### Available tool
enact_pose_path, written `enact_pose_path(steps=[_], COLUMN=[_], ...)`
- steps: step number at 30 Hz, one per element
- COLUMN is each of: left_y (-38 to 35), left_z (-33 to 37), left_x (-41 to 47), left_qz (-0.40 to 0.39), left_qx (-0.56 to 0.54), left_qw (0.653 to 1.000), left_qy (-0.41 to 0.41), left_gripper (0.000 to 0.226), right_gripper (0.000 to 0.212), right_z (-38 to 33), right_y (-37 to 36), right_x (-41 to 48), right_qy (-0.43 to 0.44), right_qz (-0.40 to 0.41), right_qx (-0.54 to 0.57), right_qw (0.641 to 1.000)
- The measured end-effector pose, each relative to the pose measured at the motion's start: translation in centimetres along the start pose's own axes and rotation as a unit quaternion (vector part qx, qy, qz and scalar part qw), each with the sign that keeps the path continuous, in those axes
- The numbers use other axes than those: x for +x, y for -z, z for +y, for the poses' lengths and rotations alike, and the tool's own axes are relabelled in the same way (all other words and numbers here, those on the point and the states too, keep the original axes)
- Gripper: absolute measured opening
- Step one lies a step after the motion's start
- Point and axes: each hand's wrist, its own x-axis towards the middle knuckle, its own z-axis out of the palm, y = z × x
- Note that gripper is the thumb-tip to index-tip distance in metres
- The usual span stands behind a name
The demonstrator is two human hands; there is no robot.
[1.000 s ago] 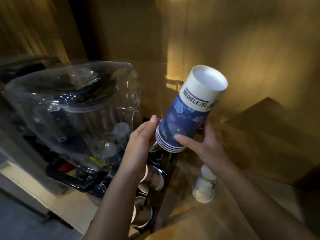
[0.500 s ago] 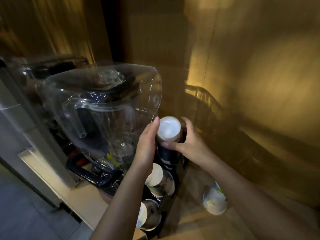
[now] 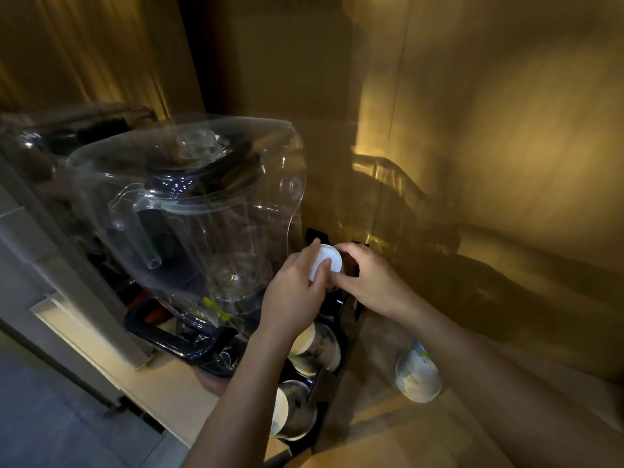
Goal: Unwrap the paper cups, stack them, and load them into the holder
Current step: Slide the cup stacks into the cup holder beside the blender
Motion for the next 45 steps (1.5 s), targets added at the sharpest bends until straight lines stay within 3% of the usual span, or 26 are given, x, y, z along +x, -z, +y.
enact_pose_path(steps=[3,6,10,12,15,19,24,29,36,45], left_y=[0.2,-0.6,-4.8,-7.9,-12.6,-17.1,-20.5,-21.4,-21.7,-20.4], left_z=[2.3,5.6,8.0,7.7,5.7,2.4,0.9,0.4,0.1,-0.3], left_x=[-0.7,-1.8,-3.6,-4.3,-4.6,-4.9,-5.8,-6.8,-7.4,-8.6], left_qz=[0.086,0.144,0.092,0.034,-0.055,-0.189,-0.253,-0.283,-0.264,-0.286], left_qx=[0.094,-0.015,-0.157,-0.203,-0.243,-0.261,-0.316,-0.393,-0.394,-0.404], left_qw=[0.991,0.985,0.977,0.976,0.966,0.921,0.858,0.79,0.782,0.718], left_qy=[-0.042,-0.095,-0.114,-0.066,0.068,0.218,0.316,0.376,0.405,0.49], left_gripper=[0.045,0.039,0.035,0.036,0.041,0.05,0.05,0.047,0.035,0.028], right_gripper=[0.05,0.04,0.032,0.036,0.052,0.076,0.091,0.061,0.066,0.055], right_z=[0.6,1.9,4.8,6.7,9.9,14.0,17.2,18.5,19.1,16.8], right_y=[1.3,3.4,6.1,6.7,6.7,5.5,3.7,3.3,1.1,0.9], right_x=[-1.0,-2.1,-3.8,-5.0,-6.9,-9.3,-11.3,-11.5,-13.4,-14.4], right_qy=[-0.007,-0.032,-0.1,-0.138,-0.194,-0.244,-0.257,-0.244,-0.28,-0.264], right_qz=[0.046,0.137,0.178,0.181,0.143,0.039,-0.032,0.005,0.066,0.107], right_qx=[-0.004,0.03,0.031,0.034,-0.006,-0.06,-0.023,-0.013,0.102,0.169], right_qw=[0.999,0.99,0.978,0.973,0.97,0.967,0.966,0.97,0.952,0.943])
